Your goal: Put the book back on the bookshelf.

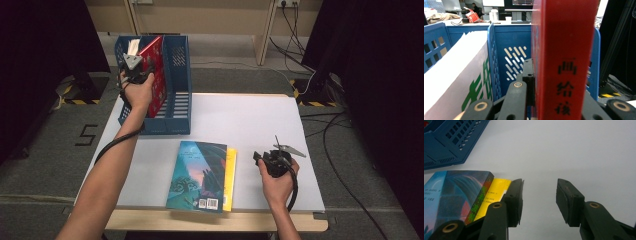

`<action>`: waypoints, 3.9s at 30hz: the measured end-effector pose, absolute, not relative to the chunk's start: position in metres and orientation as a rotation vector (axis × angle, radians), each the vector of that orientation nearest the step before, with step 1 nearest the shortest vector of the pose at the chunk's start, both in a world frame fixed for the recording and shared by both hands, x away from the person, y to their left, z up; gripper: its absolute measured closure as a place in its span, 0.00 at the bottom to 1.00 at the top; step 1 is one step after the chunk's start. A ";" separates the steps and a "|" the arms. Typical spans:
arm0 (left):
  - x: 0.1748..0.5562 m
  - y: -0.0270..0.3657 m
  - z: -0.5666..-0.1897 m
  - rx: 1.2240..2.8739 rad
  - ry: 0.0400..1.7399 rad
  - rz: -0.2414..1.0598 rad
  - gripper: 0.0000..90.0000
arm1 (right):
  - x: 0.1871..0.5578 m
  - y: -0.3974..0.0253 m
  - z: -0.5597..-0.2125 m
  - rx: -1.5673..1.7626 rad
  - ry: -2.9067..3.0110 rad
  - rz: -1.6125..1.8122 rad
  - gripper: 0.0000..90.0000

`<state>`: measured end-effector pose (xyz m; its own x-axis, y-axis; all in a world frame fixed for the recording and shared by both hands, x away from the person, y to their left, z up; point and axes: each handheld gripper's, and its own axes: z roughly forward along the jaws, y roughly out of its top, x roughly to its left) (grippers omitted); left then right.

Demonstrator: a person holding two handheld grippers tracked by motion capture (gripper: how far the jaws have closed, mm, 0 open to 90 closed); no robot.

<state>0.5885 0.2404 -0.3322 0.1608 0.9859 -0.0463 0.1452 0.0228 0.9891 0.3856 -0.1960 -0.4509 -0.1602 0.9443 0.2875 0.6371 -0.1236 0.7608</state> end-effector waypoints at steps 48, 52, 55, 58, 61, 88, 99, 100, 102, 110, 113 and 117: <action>0.582 0.241 -0.362 1.438 1.207 0.981 0.88 | 0.385 -0.193 -0.452 1.761 1.804 1.172 0.64; 0.580 0.242 -0.363 1.452 1.204 0.979 0.88 | 0.385 -0.193 -0.452 1.747 1.807 1.173 0.64; 0.578 0.242 -0.363 1.460 1.205 0.978 0.88 | 0.385 -0.192 -0.452 1.751 1.805 1.173 0.64; 0.575 0.242 -0.363 1.475 1.204 0.981 0.87 | 0.385 -0.192 -0.453 1.754 1.808 1.171 0.64; 0.570 0.243 -0.364 1.498 1.201 0.989 0.87 | 0.385 -0.192 -0.453 1.745 1.814 1.170 0.64; 0.540 0.255 -0.368 1.550 1.195 0.949 0.81 | 0.383 -0.189 -0.452 1.739 1.817 1.175 0.64; 0.530 0.264 -0.366 1.546 1.194 0.903 0.79 | 0.382 -0.188 -0.451 1.748 1.815 1.174 0.63; 0.530 0.264 -0.366 1.553 1.197 0.899 0.79 | 0.382 -0.188 -0.451 1.749 1.815 1.174 0.63; 0.532 0.264 -0.367 1.558 1.198 0.899 0.81 | 0.381 -0.188 -0.451 1.754 1.813 1.175 0.63; 0.536 0.265 -0.368 1.568 1.209 0.891 0.85 | 0.382 -0.188 -0.452 1.758 1.813 1.174 0.63; 0.536 0.264 -0.368 1.569 1.208 0.895 0.86 | 0.382 -0.188 -0.452 1.758 1.817 1.171 0.63; 0.537 0.263 -0.368 1.572 1.202 0.898 0.87 | 0.383 -0.188 -0.453 1.752 1.826 1.163 0.63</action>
<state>0.5365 0.2631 -0.3679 0.2531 0.9674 0.0123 0.2863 -0.0870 0.9542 0.3825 -0.1882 -0.4533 -0.1705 0.9448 0.2797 0.6528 -0.1044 0.7503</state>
